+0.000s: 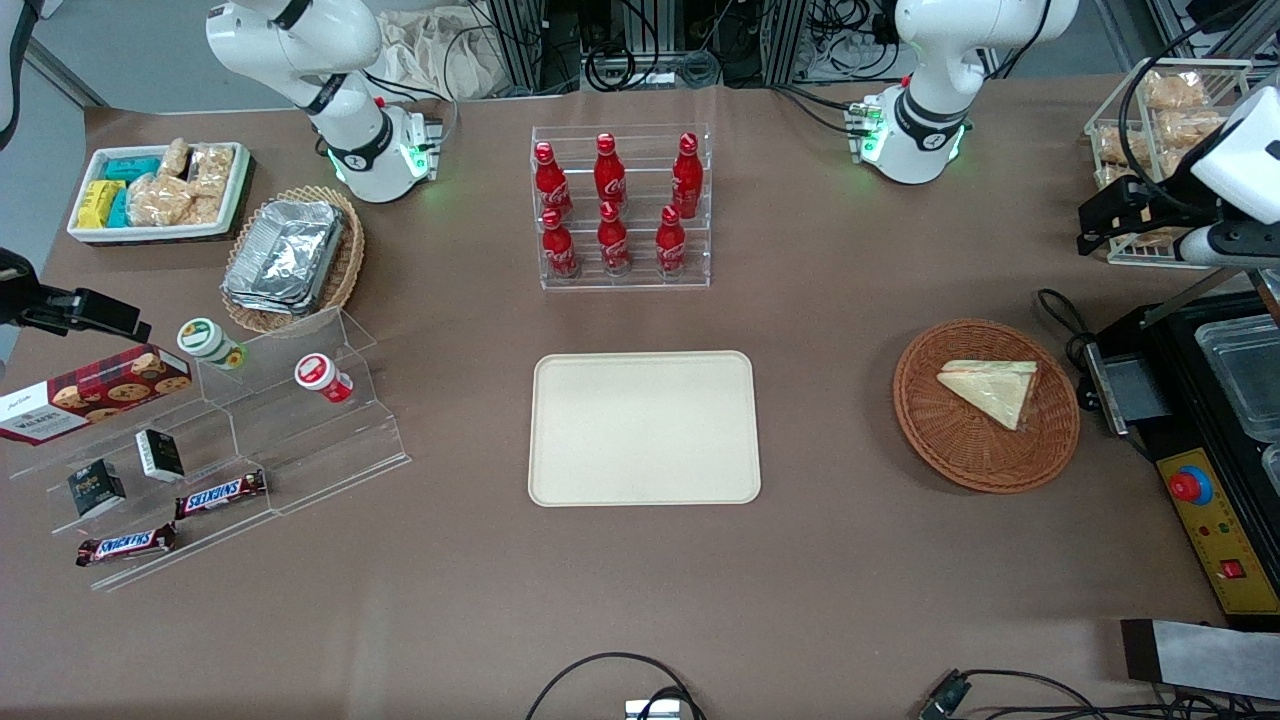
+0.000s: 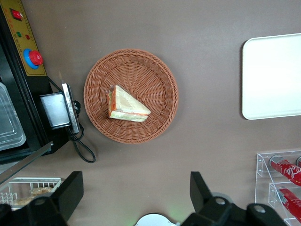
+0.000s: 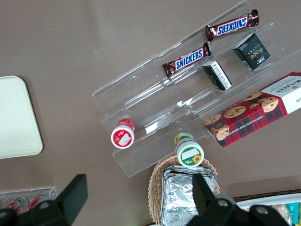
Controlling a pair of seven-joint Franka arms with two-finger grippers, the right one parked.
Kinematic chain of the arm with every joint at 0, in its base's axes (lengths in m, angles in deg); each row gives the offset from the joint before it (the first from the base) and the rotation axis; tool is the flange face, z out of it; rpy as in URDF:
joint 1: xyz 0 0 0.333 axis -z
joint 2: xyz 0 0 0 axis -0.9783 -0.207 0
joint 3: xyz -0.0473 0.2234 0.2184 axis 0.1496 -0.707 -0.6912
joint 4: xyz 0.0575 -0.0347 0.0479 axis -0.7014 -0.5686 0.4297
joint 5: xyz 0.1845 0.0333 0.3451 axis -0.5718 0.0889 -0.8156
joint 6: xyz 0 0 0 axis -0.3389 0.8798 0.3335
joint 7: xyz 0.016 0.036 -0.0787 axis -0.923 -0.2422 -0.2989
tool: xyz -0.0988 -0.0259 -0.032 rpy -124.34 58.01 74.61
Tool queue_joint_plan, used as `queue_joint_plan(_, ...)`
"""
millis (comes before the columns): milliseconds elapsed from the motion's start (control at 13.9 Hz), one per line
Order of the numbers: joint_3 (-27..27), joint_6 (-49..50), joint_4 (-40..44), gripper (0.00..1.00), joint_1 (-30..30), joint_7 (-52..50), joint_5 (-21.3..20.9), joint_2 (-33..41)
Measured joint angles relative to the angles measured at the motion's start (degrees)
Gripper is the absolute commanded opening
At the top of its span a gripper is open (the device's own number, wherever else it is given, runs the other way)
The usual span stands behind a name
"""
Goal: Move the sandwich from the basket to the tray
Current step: 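Move the left gripper over the wrapped sandwich in the wicker basket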
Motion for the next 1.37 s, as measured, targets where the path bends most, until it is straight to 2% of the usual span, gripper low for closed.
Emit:
queue_joint_plan(505, -0.14, 0.26, 0.03, 1.0, -0.07, -1.49, 0.01, -1.04)
queue_joint_plan(938, -0.77, -1.02, 0.12, 1.0, -1.0, -18.1, 1.08, -7.56)
queue_joint_plan(1155, -0.9, -7.56, -1.97, 1.0, -1.63, -29.68, 1.52, -10.09)
queue_joint_plan(1371, -1.32, -18.81, -10.43, 1.0, -1.71, -37.26, 1.53, -10.69)
